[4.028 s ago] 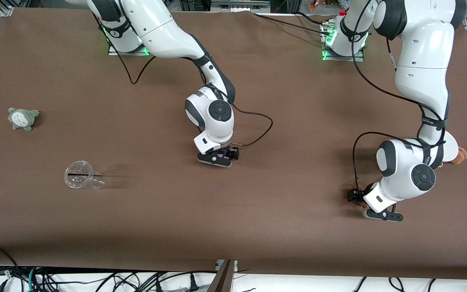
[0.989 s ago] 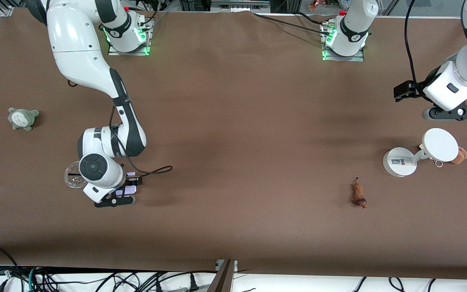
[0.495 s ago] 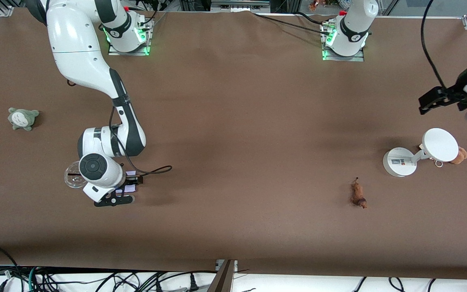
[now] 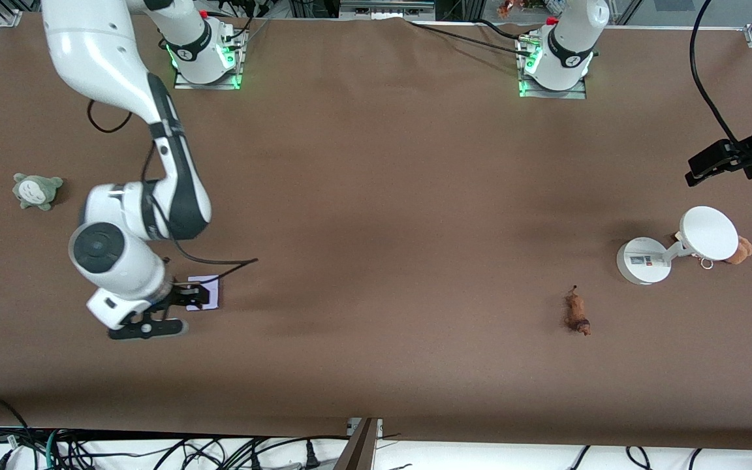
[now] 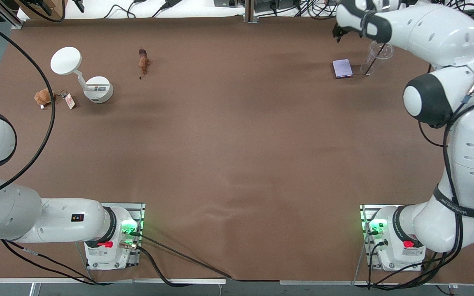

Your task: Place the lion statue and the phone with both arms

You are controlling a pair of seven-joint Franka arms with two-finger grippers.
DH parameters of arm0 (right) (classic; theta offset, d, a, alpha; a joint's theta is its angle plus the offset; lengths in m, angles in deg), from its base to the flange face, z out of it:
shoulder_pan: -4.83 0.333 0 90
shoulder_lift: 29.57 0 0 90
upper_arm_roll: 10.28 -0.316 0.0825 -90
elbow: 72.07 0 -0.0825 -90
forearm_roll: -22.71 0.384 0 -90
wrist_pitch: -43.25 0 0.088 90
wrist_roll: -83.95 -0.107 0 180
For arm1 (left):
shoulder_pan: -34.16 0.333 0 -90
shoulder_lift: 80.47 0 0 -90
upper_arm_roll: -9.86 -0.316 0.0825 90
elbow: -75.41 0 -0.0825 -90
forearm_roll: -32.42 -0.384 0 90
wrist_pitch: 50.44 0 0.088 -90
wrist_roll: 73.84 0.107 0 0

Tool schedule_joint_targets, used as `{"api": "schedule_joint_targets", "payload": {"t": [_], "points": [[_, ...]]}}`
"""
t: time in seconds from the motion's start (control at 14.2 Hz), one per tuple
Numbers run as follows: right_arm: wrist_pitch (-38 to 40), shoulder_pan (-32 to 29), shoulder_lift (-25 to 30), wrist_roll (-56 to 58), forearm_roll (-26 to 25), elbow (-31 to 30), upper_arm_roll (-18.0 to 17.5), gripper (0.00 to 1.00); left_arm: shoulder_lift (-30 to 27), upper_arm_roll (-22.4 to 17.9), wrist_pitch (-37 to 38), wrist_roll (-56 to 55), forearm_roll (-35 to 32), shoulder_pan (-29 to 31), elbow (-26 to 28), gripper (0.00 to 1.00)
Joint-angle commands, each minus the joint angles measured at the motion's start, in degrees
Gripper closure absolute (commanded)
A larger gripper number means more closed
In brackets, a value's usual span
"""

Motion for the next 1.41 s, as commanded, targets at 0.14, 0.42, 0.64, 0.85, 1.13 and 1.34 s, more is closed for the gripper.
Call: {"api": "schedule_joint_targets", "payload": {"t": [0.14, 0.42, 0.64, 0.85, 1.13, 1.34], "points": [[9.01, -0.49, 5.88, 6.27, 0.25, 0.71, 3.8, 0.0, 0.14, 0.92, 0.08, -0.5, 0.24, 0.44, -0.46, 0.0], [18.96, -0.49, 11.32, 8.3, 0.34, 3.97, 4.95, 0.0, 0.05, 1.01, 0.26, -0.5, 0.24, 0.35, -0.46, 0.0], [24.56, -1.19, 20.18, 7.77, -0.02, -0.76, 3.2, 0.0, 0.14, 1.1, 0.26, -0.5, 0.24, 0.26, -0.46, 0.0], [30.83, -8.29, 27.93, 7.77, -0.02, -6.12, -4.6, 0.0, 0.14, 1.01, 0.08, -0.5, 0.15, 0.26, -0.46, 0.0], [31.27, -15.59, 33.04, 8.21, -0.02, -10.0, -11.48, 0.0, 0.14, 1.01, 0.17, -0.5, 0.15, 0.26, -0.46, 0.0], [35.05, -18.06, 37.16, 7.95, -0.98, -10.62, -11.75, 0.0, 0.14, 1.01, 0.17, -0.5, 0.15, 0.26, -0.46, 0.0]]}}
